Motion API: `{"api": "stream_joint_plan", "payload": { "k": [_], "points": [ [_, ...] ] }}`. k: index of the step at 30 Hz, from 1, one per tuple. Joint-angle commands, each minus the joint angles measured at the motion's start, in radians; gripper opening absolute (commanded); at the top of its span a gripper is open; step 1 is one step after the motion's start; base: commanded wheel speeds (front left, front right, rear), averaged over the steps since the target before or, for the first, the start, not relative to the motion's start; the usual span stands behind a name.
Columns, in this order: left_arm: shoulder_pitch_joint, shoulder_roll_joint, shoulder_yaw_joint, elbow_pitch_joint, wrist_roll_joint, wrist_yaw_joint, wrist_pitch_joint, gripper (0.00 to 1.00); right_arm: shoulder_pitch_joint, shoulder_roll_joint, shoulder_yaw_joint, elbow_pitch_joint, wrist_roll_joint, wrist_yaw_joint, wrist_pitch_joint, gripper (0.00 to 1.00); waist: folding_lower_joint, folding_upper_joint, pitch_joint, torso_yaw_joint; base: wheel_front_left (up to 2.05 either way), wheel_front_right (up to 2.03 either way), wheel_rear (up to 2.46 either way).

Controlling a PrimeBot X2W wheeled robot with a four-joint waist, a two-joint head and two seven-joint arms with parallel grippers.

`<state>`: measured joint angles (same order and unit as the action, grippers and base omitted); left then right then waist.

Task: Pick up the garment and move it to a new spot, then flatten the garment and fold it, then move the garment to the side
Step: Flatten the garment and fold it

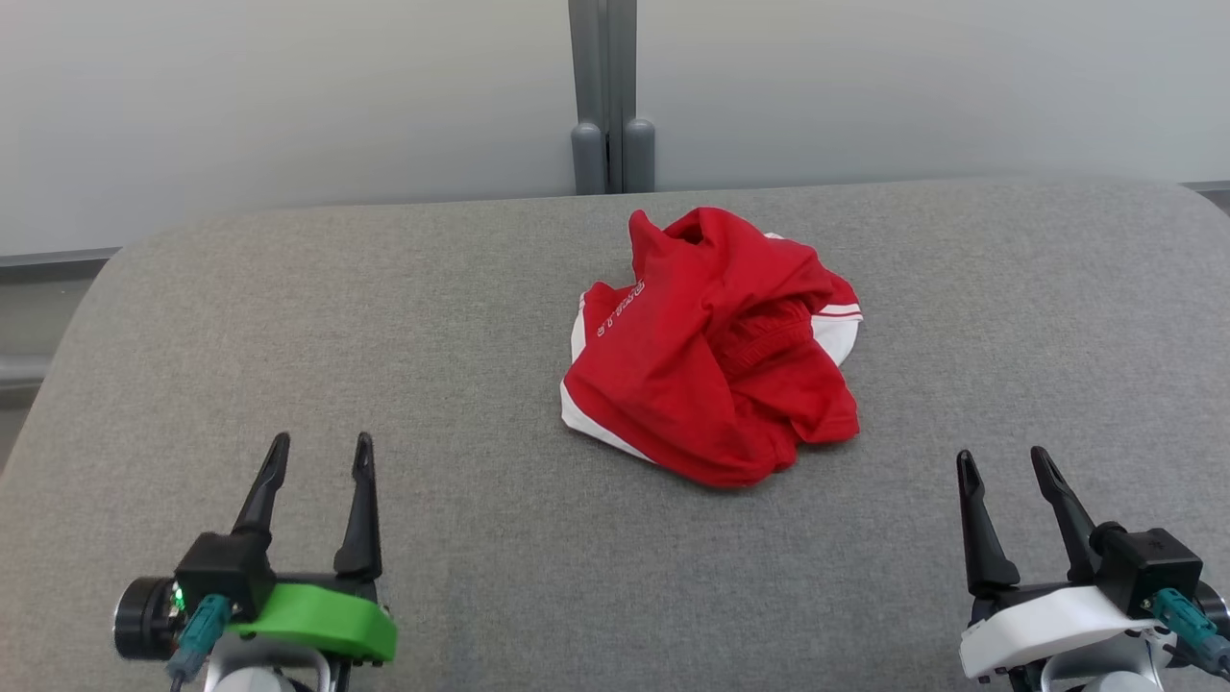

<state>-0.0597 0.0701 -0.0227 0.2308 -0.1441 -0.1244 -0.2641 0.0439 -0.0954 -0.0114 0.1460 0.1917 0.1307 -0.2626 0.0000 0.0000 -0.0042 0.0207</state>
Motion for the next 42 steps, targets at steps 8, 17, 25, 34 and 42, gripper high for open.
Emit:
{"api": "stream_joint_plan", "payload": {
  "k": [8,17,25,34,42],
  "points": [
    [-0.216,-0.005,-0.153,0.034,0.009,-0.007,-0.001,1.00,-0.035,-0.002,0.017,0.006,0.014,0.000,-0.003,1.00,0.0000,0.0000,0.041,-0.048,0.00,0.00,0.00],
    [-0.407,0.001,-0.320,0.137,-0.027,-0.007,0.000,1.00,-0.077,0.005,0.023,0.007,0.026,0.000,-0.003,1.00,0.0000,0.0000,0.122,-0.161,0.00,0.00,0.00],
    [-0.490,0.011,-0.423,0.273,-0.051,-0.006,0.000,1.00,-0.103,0.012,0.012,0.005,0.033,0.000,-0.003,1.00,0.0000,0.0000,0.183,-0.232,0.00,0.00,0.00],
    [-0.557,0.020,-0.482,0.387,-0.084,-0.006,-0.001,0.98,-0.129,0.019,0.013,0.003,0.036,0.000,-0.003,1.00,0.0000,0.0000,0.220,-0.267,0.00,0.00,0.00],
    [-0.593,0.025,-0.489,0.393,-0.101,-0.006,-0.001,0.00,-0.131,0.027,0.004,0.000,0.039,0.000,-0.003,1.00,0.0000,0.0000,0.229,-0.275,0.00,0.00,0.00]
  ]
}}
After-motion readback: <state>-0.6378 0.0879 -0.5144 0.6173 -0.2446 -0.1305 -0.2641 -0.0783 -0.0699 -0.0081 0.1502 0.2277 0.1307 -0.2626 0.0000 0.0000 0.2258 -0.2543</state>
